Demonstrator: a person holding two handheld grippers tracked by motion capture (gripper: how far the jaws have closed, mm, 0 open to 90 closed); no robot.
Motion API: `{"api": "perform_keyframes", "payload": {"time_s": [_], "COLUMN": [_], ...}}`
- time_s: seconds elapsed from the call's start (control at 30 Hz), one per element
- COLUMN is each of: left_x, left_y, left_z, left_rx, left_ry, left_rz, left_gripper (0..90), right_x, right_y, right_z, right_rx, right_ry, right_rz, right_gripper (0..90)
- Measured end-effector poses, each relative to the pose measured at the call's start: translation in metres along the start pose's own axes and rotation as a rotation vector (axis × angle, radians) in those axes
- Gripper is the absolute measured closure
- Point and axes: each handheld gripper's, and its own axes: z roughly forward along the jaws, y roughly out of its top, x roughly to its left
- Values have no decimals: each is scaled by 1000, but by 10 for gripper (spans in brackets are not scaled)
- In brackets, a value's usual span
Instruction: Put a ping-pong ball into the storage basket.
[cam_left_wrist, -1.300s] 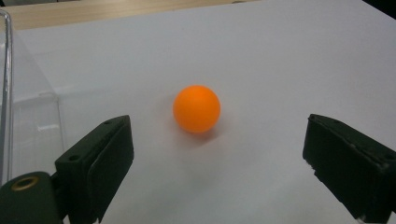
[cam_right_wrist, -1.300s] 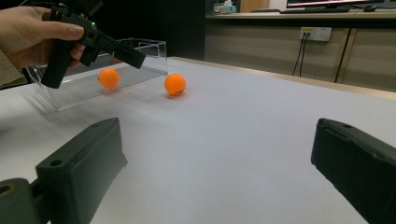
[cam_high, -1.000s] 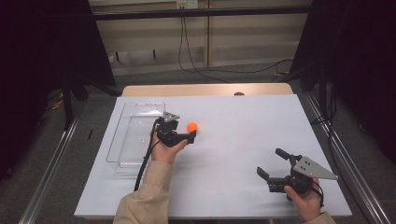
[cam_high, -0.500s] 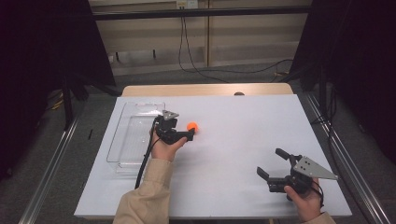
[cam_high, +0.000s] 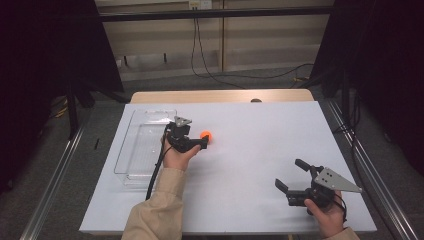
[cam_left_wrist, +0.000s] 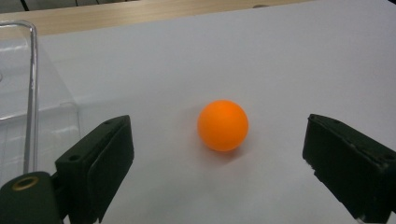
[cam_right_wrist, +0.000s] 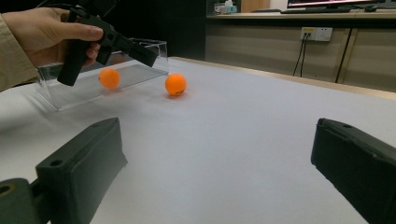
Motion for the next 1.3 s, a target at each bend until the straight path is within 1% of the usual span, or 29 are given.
{"api": "perform_keyframes", "payload": {"time_s": [0.07,0.17,0.2,0.4,0.43,0.53,0.57,0.7,0.73,0.77,0.93,0.97,1.07,1.2,1.3], "left_x": [1,1,3,3,3,3,3,4,3,4,4,4,5,5,5], "left_y": [0,0,0,-1,-1,-1,-1,-1,-1,-1,-1,-1,-1,-1,0], "left_z": [0,2,2,4,5,6,7,8,8,8,8,8,9,9,9], "left_rx": [5,2,9,2,6,7,4,4,3,6,4,-3,-1,-7,-1], "left_ry": [-1,2,3,4,7,7,7,7,7,6,7,9,6,3,4], "left_rz": [5,-2,5,-8,-2,-1,-8,-7,-14,-6,-11,-16,-9,-17,-17], "left_gripper": [87,87,87,87,87,87,87,89,90,90,93,96,96,95,97], "right_x": [0,0,0,0,0,0,0,0,0,0,0,0,0,0,0], "right_y": [0,0,0,0,0,0,0,0,0,0,0,0,0,0,0], "right_z": [0,0,0,0,0,0,0,0,0,0,0,0,0,0,0], "right_rx": [1,1,1,1,-1,-2,-2,0,-1,-1,1,-2,-1,1,0], "right_ry": [0,1,2,2,2,2,2,2,3,3,4,4,2,4,4], "right_rz": [-1,-2,-3,-3,0,0,0,1,2,3,-1,2,3,-2,-2], "right_gripper": [21,21,20,21,21,21,21,21,21,21,21,21,21,20,20]}}
